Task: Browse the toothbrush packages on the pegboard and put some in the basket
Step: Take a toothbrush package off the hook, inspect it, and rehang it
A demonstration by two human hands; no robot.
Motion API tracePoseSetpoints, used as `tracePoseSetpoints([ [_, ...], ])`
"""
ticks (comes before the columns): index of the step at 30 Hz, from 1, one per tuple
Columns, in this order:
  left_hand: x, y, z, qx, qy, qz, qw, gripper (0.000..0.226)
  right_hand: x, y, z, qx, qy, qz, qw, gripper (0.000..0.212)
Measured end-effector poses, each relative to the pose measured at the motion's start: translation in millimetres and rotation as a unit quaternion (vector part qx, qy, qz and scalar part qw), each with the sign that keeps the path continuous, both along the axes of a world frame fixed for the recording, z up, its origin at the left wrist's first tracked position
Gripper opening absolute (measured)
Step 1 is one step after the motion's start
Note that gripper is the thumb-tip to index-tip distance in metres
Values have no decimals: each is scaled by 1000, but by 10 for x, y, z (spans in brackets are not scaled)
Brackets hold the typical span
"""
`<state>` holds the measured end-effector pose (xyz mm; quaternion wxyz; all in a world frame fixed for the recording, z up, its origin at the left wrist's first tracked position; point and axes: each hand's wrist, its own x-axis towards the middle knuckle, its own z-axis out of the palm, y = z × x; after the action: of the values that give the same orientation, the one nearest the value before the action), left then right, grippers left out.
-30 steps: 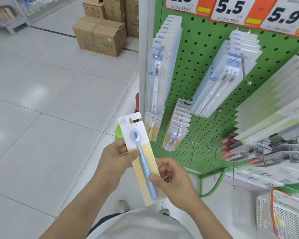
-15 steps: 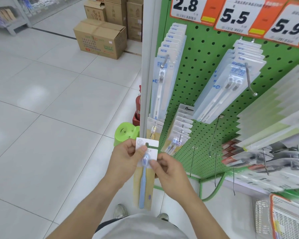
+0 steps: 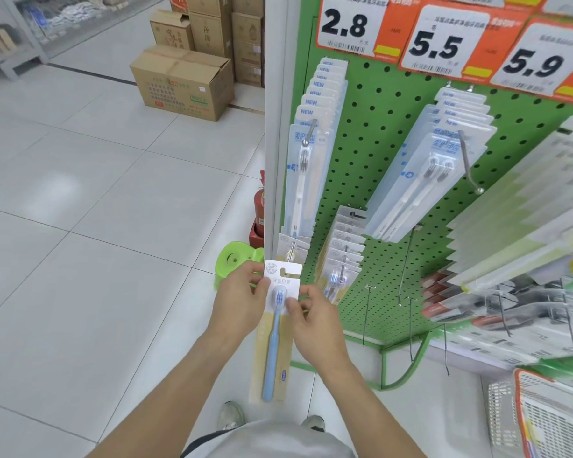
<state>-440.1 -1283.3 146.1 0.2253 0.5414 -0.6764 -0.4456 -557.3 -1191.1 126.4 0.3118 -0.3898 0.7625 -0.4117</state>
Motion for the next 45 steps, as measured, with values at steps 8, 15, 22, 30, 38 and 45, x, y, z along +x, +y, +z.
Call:
tracePoseSetpoints([
  [8, -57, -97, -142, -25, -48, -30, 998, 19, -20, -78, -109, 45, 10, -3, 999, 9],
  [15, -188, -406, -98, -89, -1, 2, 996, 28, -83, -186, -155, 56, 12, -19, 998, 10],
  [22, -389, -702, -42, -46, 17, -79, 996, 28, -98, -225, -191, 67, 4, -36, 997, 15],
  [30, -386, -723, -36, -71, 7, -66, 995, 13, -101, -248, -198, 70, -7, -49, 996, 19],
  [38, -308, -672, 86, -106, 10, -67, 992, 10, -90, -281, -186, 44, -12, -71, 996, 28],
  [45, -81, -627, 212, -127, -30, -20, 991, 13, -87, -302, -175, 60, -24, -76, 995, 23],
])
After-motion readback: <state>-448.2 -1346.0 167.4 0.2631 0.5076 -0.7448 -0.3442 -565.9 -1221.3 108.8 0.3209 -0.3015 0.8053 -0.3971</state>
